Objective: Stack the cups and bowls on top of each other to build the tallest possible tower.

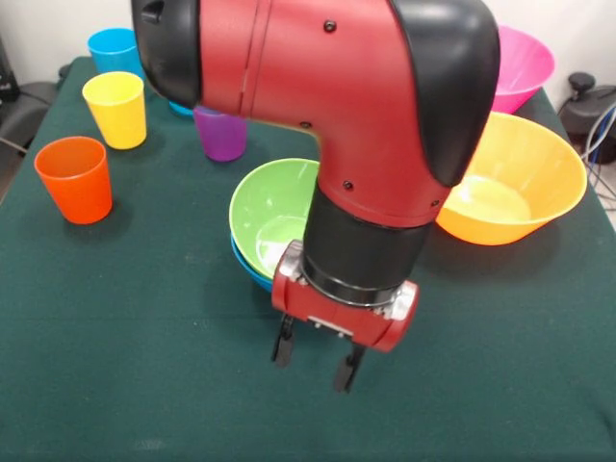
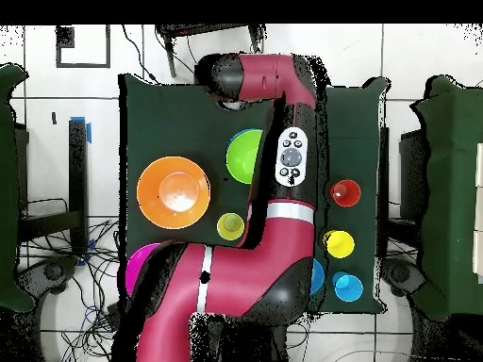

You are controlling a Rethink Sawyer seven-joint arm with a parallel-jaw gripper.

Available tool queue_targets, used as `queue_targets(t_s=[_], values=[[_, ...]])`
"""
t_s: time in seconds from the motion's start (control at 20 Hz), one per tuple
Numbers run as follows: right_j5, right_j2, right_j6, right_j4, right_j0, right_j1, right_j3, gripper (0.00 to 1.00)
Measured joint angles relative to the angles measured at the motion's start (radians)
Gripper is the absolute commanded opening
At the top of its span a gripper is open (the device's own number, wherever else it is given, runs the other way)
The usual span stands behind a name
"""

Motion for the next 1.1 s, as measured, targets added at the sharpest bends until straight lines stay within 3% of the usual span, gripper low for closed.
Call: queue_targets(t_s=[0.45, 1.1], values=[[0.005, 0.003, 0.000, 0.000, 0.003, 0.069, -0.130, 1.00], [0.006, 0.006, 0.000, 0.020, 0.003, 0.087, -0.146, 1.00]])
